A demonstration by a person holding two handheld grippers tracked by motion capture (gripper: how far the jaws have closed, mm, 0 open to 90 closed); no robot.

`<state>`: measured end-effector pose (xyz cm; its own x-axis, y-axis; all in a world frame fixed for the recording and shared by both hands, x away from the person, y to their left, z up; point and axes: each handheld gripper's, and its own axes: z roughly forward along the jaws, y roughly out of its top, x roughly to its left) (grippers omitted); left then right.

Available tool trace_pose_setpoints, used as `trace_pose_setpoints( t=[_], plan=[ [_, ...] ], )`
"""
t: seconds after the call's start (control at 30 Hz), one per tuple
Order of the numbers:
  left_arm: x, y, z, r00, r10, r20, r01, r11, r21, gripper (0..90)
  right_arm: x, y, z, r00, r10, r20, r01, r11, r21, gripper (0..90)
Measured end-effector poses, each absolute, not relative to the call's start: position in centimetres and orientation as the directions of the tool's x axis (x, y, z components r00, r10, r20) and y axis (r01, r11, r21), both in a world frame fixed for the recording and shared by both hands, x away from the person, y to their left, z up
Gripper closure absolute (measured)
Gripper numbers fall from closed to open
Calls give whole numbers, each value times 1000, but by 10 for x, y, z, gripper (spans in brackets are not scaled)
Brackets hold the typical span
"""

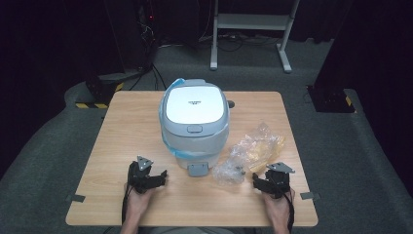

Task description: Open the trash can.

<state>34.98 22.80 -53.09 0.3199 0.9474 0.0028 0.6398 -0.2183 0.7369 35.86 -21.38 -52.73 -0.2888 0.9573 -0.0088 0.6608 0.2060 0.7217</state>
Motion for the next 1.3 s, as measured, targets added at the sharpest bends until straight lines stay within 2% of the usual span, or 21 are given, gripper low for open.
trace_pose_setpoints(
  t=[0.63,1.07,1.3],
  plan=[
    [348,228,-530,346,938,3,639,-238,732,153,358,-214,-527,-284,959,-9,662,203,722,212],
    [345,232,-527,352,936,5,641,-245,727,210,358,-214,-527,-281,960,-9,662,201,722,217],
    [340,230,-522,375,925,-54,617,-205,760,217,358,-214,-527,-280,960,-9,662,200,722,218]
  ],
)
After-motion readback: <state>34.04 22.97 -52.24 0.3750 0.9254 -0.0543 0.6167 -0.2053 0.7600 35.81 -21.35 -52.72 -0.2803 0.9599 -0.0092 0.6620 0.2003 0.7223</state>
